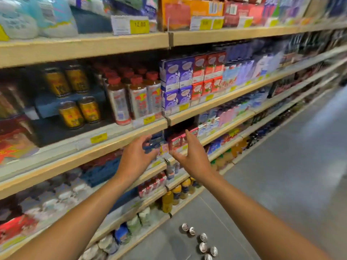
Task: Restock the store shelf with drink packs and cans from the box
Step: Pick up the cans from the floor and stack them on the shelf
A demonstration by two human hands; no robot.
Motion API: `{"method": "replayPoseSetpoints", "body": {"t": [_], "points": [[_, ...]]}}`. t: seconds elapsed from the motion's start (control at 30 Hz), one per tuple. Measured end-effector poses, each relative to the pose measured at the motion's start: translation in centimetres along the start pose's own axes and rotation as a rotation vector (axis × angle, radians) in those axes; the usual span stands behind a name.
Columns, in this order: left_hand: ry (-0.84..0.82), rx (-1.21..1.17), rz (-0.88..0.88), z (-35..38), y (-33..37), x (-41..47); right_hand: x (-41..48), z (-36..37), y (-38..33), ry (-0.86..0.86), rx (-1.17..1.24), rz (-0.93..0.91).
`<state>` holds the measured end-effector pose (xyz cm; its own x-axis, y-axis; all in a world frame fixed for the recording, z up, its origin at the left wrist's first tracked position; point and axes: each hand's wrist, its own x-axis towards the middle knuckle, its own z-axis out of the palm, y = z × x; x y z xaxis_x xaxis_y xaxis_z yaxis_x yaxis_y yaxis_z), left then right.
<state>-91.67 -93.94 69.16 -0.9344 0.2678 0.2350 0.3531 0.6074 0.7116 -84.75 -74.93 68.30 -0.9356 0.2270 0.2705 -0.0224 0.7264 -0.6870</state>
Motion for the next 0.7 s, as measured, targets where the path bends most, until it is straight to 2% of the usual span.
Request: {"method": "replayPoseSetpoints", "body": {"t": [0.07, 0.27, 0.37, 0.47, 0.7], "points": [[-0.087, 0.000, -0.008, 3.8, 0.1, -0.1, -1.3, -0.9, 4.1, -0.001, -0.013, 0.143], [-0.392, 0.048, -0.045, 14.3, -1.6, -0.8, -6.3, -1.9, 14.8, 0.060, -0.062, 0.423], [-0.514, 0.096, -0.074, 19.7, -3.8, -1.4, -9.0, -0.6, 20.4, 0.025, -0.079, 0.594], [-0.665, 0.156, -0.081, 25.5, -7.0, -1.7, -11.6, 1.6, 26.0, -0.002, -0.076, 0.788], [-0.978, 0.315, -0.091, 38.8, -17.9, -3.8, -18.6, 11.1, 38.6, -0.041, -0.016, 1.068]]}}
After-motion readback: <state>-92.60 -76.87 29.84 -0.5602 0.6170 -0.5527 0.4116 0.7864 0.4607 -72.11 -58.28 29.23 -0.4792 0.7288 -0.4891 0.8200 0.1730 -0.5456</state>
